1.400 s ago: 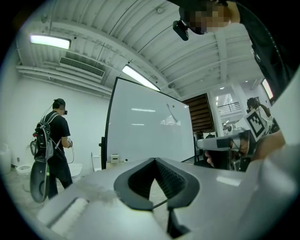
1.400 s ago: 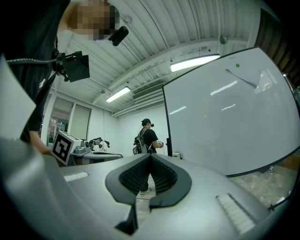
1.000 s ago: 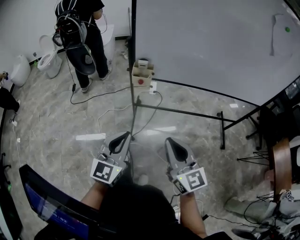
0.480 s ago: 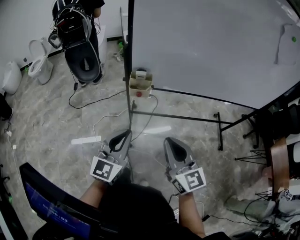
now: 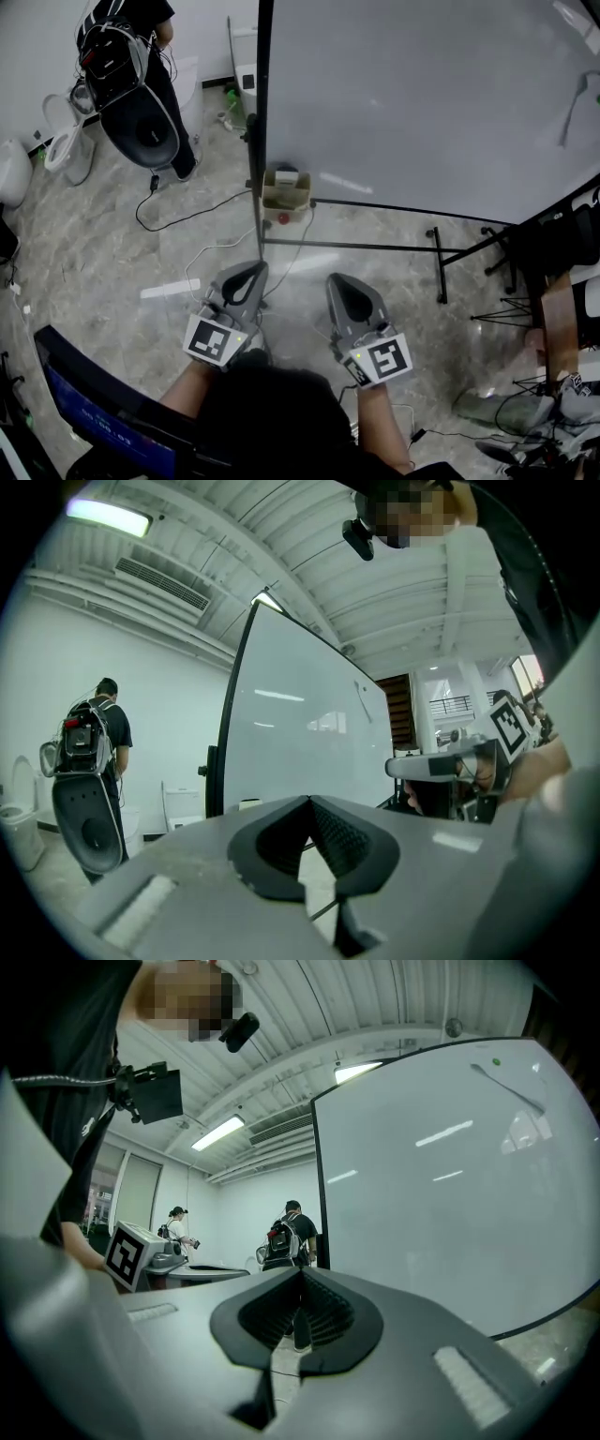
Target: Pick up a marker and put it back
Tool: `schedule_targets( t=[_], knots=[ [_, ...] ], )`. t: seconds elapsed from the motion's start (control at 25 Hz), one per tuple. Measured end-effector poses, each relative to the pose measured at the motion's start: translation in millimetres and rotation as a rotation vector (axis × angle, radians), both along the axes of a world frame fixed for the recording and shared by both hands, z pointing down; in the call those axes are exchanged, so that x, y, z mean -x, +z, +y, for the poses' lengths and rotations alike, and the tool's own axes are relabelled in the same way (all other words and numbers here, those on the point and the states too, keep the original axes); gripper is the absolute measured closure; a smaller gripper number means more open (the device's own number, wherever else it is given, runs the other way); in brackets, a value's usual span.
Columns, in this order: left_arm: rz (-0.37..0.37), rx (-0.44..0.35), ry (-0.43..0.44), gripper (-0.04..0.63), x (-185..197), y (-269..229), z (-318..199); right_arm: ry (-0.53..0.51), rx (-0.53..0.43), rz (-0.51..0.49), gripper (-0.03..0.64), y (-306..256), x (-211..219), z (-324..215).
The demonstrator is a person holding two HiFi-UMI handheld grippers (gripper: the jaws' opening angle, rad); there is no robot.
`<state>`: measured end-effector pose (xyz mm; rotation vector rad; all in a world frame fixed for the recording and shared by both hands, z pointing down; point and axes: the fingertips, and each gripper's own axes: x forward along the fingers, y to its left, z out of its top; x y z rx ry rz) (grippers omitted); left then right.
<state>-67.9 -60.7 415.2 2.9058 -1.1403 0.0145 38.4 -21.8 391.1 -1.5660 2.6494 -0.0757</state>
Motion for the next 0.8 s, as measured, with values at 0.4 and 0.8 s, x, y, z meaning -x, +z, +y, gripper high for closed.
schedule_targets(
  t=[0.4, 0.8],
  knots=[
    [0.005, 0.007, 0.050, 0.591, 27, 4, -44, 0.045, -0.007, 0.005, 0.607, 0, 31, -41],
    [0.031, 0.045, 0.122, 0.591, 32, 12, -61, 0.115, 0.009, 0.009, 0.607, 4, 31, -55]
  ],
)
